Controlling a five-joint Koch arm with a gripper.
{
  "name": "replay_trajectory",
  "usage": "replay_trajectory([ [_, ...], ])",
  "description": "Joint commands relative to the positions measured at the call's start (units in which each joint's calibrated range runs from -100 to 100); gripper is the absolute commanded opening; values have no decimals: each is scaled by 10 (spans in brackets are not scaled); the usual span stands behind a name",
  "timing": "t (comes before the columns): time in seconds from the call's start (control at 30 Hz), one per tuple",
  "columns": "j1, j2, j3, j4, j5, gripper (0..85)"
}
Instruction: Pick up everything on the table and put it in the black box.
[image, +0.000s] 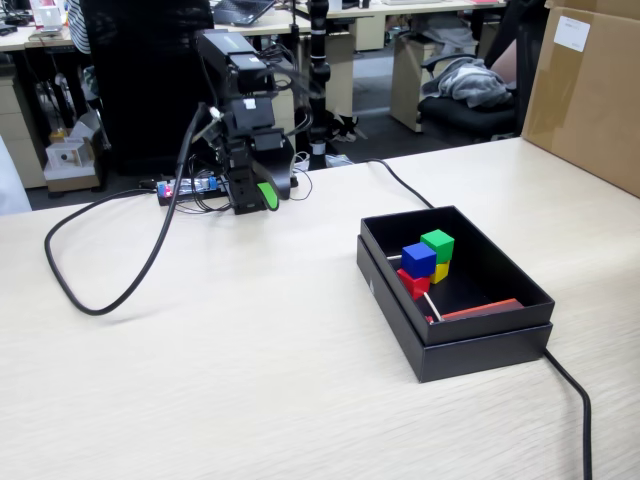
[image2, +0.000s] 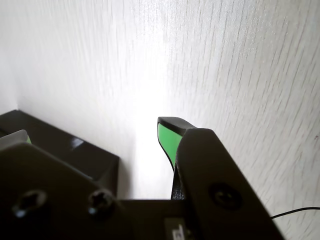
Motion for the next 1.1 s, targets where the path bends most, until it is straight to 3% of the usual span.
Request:
replay_trajectory([
  [0.0, -14, -25, -33, 83, -4, 519],
  [0.57, -22, -25, -406, 438, -42, 508],
  [0.77, -21, -25, -423, 443, -50, 459],
  [1.07, -23, -25, -421, 443, -55, 495],
])
